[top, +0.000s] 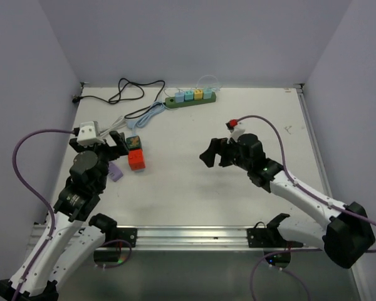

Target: Pull the plug off the socket

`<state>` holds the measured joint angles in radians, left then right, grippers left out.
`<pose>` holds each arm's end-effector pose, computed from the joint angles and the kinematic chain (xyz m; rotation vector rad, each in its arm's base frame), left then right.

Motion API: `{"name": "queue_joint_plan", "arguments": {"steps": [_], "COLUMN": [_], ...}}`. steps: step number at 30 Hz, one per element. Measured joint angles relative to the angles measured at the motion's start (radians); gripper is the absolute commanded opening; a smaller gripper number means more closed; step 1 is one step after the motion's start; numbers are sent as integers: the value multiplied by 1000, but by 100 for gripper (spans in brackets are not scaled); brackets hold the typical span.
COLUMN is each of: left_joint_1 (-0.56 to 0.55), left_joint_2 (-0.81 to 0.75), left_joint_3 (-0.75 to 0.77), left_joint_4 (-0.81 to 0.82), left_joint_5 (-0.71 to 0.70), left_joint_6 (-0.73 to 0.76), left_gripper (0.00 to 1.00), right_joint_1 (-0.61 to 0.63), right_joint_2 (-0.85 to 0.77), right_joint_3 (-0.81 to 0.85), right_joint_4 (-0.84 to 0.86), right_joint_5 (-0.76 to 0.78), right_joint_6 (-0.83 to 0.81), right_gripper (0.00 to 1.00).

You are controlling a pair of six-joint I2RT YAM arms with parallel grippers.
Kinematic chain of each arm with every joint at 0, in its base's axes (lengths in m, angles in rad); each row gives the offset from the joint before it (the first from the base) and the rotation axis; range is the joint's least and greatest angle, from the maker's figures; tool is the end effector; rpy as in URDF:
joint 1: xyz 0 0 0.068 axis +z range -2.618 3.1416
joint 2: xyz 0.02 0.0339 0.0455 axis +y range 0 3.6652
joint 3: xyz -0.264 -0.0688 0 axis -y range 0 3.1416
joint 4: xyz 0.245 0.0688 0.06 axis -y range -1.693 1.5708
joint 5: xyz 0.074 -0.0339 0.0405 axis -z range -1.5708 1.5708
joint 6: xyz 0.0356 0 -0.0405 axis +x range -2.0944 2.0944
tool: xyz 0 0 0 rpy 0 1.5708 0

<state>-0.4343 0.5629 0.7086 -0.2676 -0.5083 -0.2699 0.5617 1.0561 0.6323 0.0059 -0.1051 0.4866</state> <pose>0.1295 -0.0410 0.3365 -0.2404 1.6609 -0.1004 0.1995 0.1299 0.2528 -0.1485 2.0668 0.7681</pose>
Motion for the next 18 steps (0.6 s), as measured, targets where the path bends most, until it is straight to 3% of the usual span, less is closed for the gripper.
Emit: {"name": "queue_joint_plan", "arguments": {"steps": [10, 18], "left_joint_1": [0, 0], "left_joint_2": [-89, -103], "left_joint_3": [8, 17], "left_joint_4": [-70, -120], "left_joint_5": [-298, -429], "left_joint_6": [-112, -183], "left_gripper": [100, 100], "right_joint_1": [344, 512], "right_joint_2": [493, 907], "right_joint_3": [525, 925], "right_joint_4": [29, -88], "right_joint_5": [52, 258], "right_joint_6": [-43, -37], "right_gripper": [99, 99]}}
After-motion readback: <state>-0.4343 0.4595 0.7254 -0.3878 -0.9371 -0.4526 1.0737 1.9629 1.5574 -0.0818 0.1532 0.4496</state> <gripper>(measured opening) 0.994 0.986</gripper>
